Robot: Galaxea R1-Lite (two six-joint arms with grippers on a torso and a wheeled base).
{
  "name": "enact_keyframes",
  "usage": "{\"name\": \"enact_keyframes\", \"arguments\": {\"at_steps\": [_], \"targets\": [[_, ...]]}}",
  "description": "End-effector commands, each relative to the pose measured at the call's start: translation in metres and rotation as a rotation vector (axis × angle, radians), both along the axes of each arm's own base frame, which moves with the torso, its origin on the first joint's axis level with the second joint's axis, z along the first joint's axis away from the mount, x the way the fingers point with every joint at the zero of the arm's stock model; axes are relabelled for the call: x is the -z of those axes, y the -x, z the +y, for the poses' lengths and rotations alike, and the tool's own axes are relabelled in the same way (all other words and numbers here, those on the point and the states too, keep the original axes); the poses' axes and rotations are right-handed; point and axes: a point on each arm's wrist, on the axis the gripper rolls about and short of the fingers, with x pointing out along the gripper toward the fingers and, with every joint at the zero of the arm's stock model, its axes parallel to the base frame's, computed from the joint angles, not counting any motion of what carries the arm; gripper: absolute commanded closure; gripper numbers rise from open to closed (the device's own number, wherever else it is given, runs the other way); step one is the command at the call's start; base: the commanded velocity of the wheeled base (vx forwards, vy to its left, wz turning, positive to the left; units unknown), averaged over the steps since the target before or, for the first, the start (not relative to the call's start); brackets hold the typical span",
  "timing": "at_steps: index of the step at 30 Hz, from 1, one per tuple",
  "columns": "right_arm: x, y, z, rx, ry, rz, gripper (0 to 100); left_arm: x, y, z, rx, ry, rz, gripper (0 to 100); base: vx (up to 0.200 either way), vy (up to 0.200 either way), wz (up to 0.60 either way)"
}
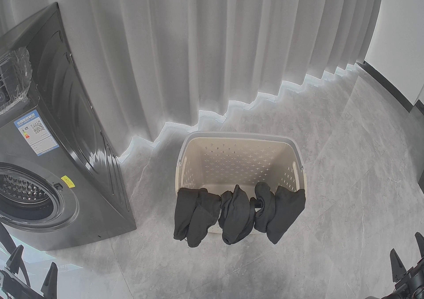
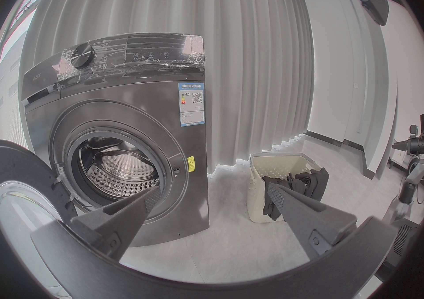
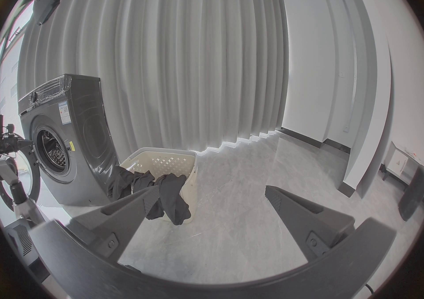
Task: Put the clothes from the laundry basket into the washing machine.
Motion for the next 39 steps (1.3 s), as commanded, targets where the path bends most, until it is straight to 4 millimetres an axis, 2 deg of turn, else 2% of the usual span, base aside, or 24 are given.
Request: {"name": "enact_keyframes", "arguments": {"at_steps": [1,7,23,24,27,28,29,30,32,36,39], "targets": [[0.001,0.000,0.000,0.001,0.003,0.002,0,0.005,0.000,0.000,-0.001,0.001,0.003,0,0.000,0.000,0.00],[0.001,0.000,0.000,0.001,-0.002,0.002,0,0.005,0.000,0.000,-0.001,0.001,0.003,0,0.100,0.000,0.00],[0.001,0.000,0.000,-0.010,0.014,-0.001,0,0.005,0.000,0.000,-0.001,0.001,0.005,0,0.013,0.000,0.00],[-0.007,0.002,0.001,-0.018,0.022,-0.042,0,0.005,0.000,0.000,-0.001,0.001,0.005,0,0.200,0.000,0.00],[-0.057,0.015,0.001,-0.033,0.022,-0.215,0,0.005,0.000,0.000,-0.001,0.001,0.005,0,0.200,0.000,0.00],[-0.066,0.015,0.001,-0.039,0.023,-0.215,0,0.005,0.000,0.000,-0.001,0.001,0.003,0,0.200,0.000,0.00],[-0.066,0.015,0.001,-0.039,0.023,-0.215,0,0.005,0.000,0.000,-0.001,0.001,0.003,0,0.000,0.000,0.00],[-0.077,0.004,0.001,-0.098,0.018,-0.148,0,0.005,0.000,0.000,-0.001,0.001,0.003,0,0.000,0.000,0.00],[-0.077,-0.010,0.003,-0.201,-0.029,-0.044,0,0.005,0.000,0.000,-0.001,0.001,0.003,0,0.000,0.000,0.00],[-0.079,-0.047,0.009,-0.360,-0.262,0.220,0,0.005,0.000,0.000,-0.001,0.001,0.003,0,0.000,0.000,0.00],[-0.076,-0.070,0.014,-0.432,-0.307,0.369,0,0.005,0.000,0.000,-0.001,0.001,0.003,0,0.000,0.000,0.00]]}}
